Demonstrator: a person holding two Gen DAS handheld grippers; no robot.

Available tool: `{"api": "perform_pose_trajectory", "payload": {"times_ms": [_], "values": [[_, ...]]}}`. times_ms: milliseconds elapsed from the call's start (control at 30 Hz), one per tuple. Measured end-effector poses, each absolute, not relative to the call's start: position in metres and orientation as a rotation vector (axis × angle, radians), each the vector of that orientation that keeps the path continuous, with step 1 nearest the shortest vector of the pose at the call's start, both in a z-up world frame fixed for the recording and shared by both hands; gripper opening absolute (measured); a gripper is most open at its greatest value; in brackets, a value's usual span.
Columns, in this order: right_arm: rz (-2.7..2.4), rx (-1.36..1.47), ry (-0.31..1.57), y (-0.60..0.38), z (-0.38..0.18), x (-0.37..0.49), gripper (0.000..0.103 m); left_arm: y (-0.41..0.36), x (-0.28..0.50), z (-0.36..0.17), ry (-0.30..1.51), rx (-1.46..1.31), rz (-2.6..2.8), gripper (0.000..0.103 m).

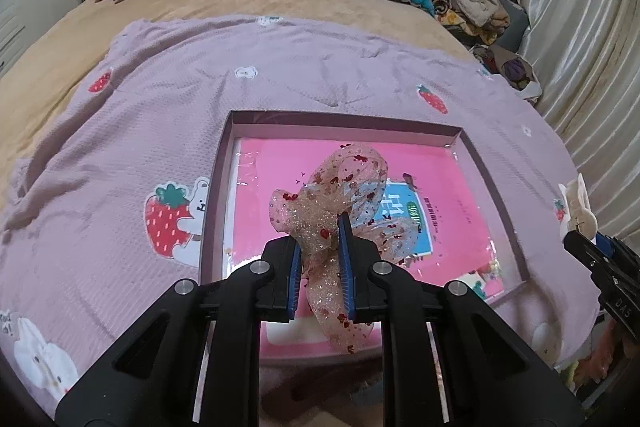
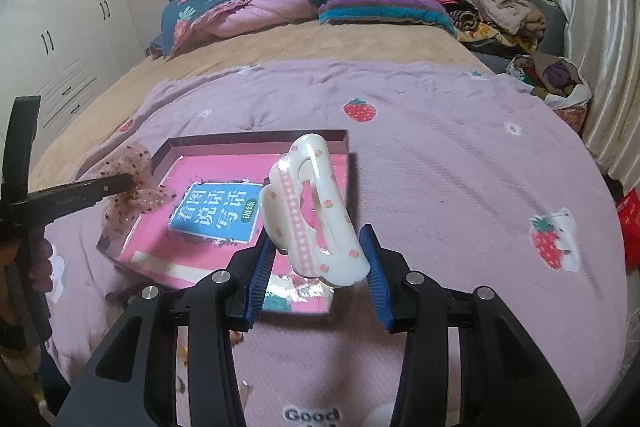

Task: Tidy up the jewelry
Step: 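Drop the bow into the pink tray with the left tool while the right tool drops the claw clip, then lift both open tools away from the tray toward the remaining items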

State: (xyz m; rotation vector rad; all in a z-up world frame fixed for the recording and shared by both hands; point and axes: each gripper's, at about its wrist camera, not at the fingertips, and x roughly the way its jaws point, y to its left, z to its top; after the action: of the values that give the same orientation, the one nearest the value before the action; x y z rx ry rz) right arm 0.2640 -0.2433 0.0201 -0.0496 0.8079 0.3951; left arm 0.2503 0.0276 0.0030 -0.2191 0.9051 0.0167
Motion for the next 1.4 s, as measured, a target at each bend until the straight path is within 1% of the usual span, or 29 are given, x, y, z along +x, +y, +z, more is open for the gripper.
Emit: {"api": "perform_pose_trajectory", "payload": {"times_ms": [333,533,733,800,900,933,1000,1067,1100,1167,1200,1267,1367,1400], "values": [[0.422,-0.072,0.877,-0.206,-0.011,0.291,0.042,0.032,0.261,-0.016,0.938,-0.217,0.028,0.011],[0.407,-0.090,0.915,-0.195,-0.028,0.300,0.042,0.037,0.261,-0.021,0.950,-0.222,0.035,0.016],[0.381,-0.089,0.949,-0.192,-0.040,0.304,0.042,0.041,0.256,-0.021,0.950,-0.220,0.044,0.032],[0.367,-0.087,0.950,-0.193,-0.041,0.303,0.043,0.043,0.252,-0.019,0.946,-0.220,0.048,0.033],[0.347,-0.097,0.926,-0.197,-0.037,0.297,0.050,0.046,0.246,-0.013,0.936,-0.225,0.055,0.040],[0.343,-0.104,0.917,-0.198,-0.034,0.295,0.053,0.047,0.244,-0.011,0.931,-0.227,0.057,0.044],[0.329,-0.117,0.897,-0.200,-0.029,0.290,0.055,0.049,0.239,-0.005,0.919,-0.228,0.063,0.048],[0.323,-0.127,0.870,-0.203,-0.019,0.282,0.058,0.051,0.232,0.002,0.906,-0.237,0.069,0.054],[0.320,-0.131,0.856,-0.204,-0.015,0.279,0.062,0.052,0.228,0.006,0.899,-0.243,0.070,0.057],[0.312,-0.143,0.820,-0.206,-0.004,0.269,0.065,0.054,0.221,0.014,0.883,-0.252,0.076,0.066],[0.312,-0.147,0.806,-0.207,0.001,0.265,0.065,0.054,0.217,0.018,0.873,-0.255,0.077,0.068],[0.312,-0.150,0.780,-0.208,0.012,0.256,0.069,0.055,0.209,0.027,0.855,-0.259,0.081,0.078],[0.307,-0.157,0.740,-0.211,0.027,0.241,0.074,0.057,0.195,0.041,0.824,-0.269,0.085,0.086],[0.307,-0.159,0.731,-0.212,0.031,0.238,0.077,0.057,0.191,0.045,0.814,-0.269,0.086,0.087]]}}
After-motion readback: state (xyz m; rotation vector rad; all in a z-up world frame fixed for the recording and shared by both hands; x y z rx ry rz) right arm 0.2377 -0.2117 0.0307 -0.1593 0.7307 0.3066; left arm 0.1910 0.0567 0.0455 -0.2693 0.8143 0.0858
